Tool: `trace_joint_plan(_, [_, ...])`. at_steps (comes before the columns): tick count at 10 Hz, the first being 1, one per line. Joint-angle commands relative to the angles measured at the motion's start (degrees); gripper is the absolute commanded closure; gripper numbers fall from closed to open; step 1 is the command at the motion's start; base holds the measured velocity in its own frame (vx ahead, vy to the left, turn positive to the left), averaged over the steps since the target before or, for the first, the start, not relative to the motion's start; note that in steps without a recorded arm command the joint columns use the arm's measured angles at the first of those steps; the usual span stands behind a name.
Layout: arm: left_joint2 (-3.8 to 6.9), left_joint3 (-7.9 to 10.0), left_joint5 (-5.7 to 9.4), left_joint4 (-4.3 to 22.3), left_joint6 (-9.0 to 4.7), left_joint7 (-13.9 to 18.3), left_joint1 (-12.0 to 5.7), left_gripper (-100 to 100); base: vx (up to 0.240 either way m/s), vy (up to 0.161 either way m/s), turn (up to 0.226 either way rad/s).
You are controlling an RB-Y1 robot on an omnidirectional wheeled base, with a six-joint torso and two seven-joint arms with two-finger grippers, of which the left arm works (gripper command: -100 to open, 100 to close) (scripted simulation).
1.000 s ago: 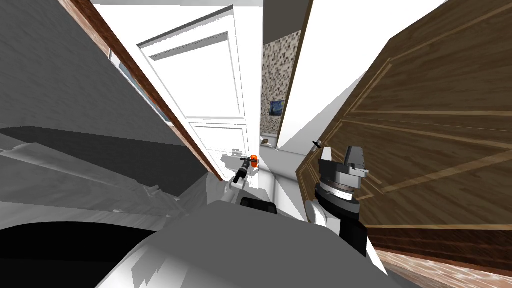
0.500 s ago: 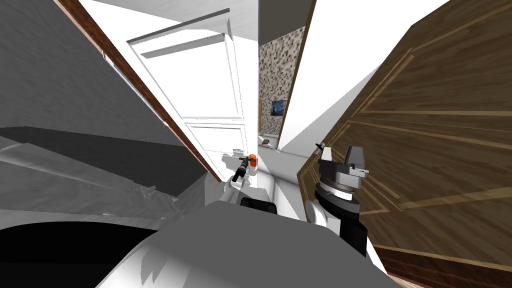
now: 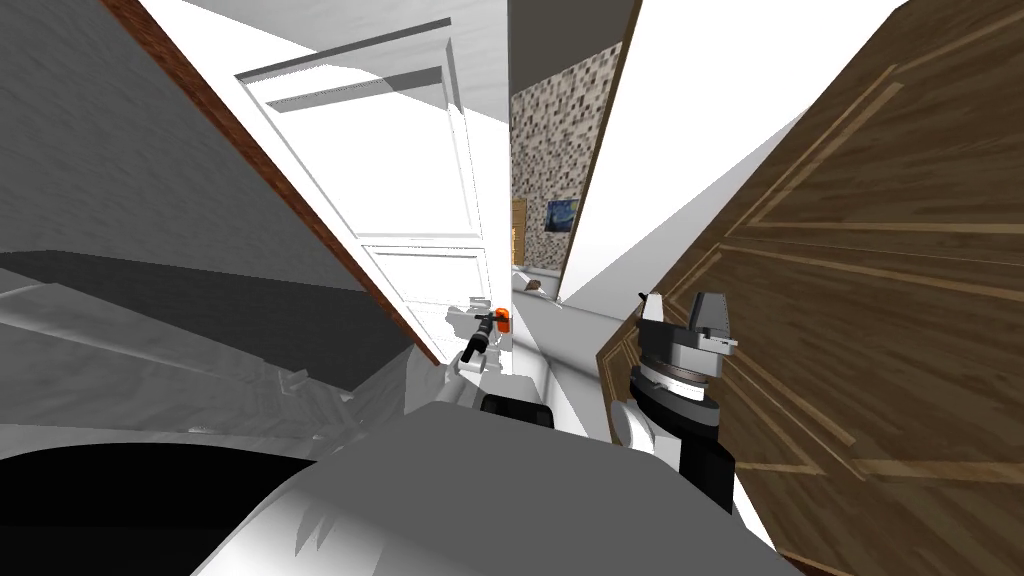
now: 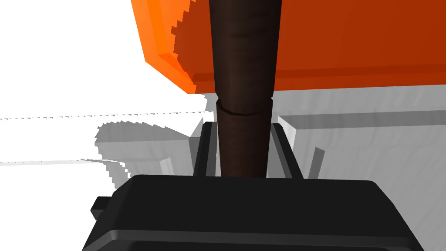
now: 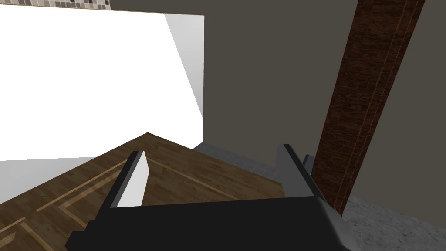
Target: Push the door open
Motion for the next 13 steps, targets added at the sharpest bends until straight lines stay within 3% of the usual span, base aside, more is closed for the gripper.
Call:
trace_joint_plan(1, [0.40,1.59,0.17,0.36,-0.67,-0.25,-0.50,100,0.113,-0.068,0.063])
trace_joint_plan(5, [-0.15,3.96,0.47,0.72,-0.53,-0.66,-0.94,100,0.103,-0.085,0.068])
trace_joint_plan(9, [-1.49,7.15,0.87,1.21,-0.35,-1.21,-1.54,100,0.168,-0.141,0.105])
trace_joint_plan(13, [-2.89,9.17,1.12,1.51,-0.23,-1.56,-1.92,100,0.183,-0.093,0.068])
